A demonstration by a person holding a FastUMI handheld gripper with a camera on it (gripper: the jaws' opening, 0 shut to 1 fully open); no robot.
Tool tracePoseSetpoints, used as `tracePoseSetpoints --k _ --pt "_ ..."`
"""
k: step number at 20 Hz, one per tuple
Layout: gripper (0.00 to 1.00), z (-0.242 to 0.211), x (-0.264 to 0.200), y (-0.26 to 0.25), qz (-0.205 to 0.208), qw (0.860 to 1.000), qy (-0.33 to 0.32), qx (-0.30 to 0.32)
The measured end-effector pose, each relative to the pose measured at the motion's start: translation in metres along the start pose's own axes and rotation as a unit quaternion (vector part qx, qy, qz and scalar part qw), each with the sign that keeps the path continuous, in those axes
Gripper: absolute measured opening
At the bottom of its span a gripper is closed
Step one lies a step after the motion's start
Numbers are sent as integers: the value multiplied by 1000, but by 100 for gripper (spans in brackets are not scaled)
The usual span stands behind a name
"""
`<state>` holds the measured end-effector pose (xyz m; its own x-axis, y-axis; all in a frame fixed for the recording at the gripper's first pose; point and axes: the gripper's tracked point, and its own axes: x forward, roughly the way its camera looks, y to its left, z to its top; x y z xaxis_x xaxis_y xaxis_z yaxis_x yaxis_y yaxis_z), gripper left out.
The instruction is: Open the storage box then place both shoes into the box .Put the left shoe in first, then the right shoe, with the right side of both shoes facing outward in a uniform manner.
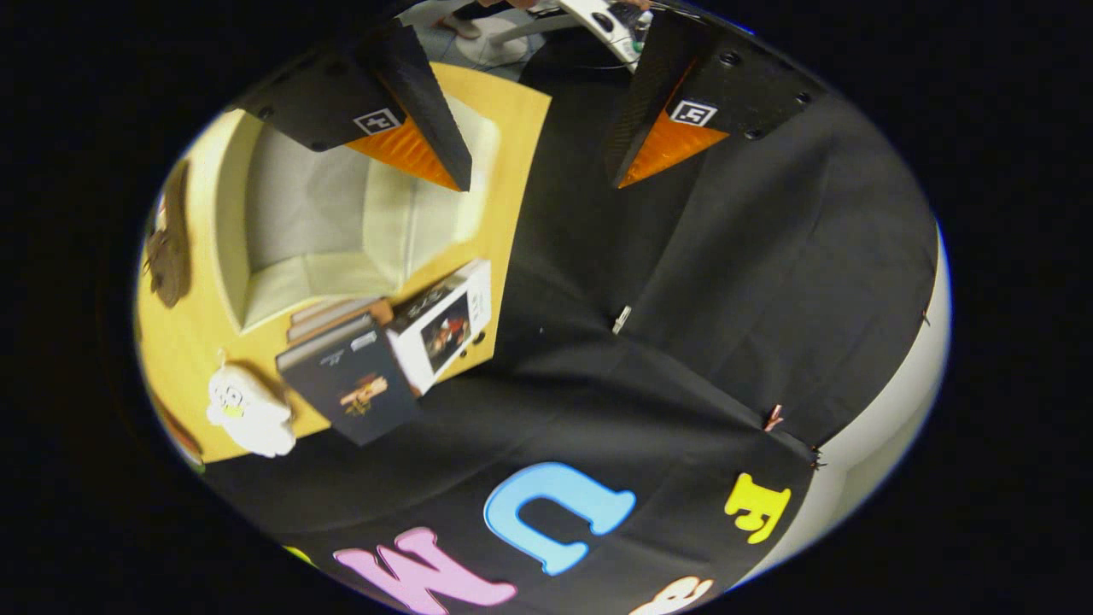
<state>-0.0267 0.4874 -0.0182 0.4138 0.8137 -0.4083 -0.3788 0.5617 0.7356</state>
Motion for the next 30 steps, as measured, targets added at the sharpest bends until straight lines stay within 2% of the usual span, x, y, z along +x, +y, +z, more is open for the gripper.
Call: tracePoseSetpoints --k 6,11,13,16,21,30 --pt "97 61 -89 -78 -63 993 -95 -41" --pt "98 103 -157 -157 -139 969 -179 -102" --pt "98 100 -179 -199 -183 957 -186 -126" --pt "98 91 -202 -245 -229 946 -174 -148" --pt "98 60 -225 -310 -275 931 -126 -205" --pt "98 11 -202 -391 -283 930 -14 -234"
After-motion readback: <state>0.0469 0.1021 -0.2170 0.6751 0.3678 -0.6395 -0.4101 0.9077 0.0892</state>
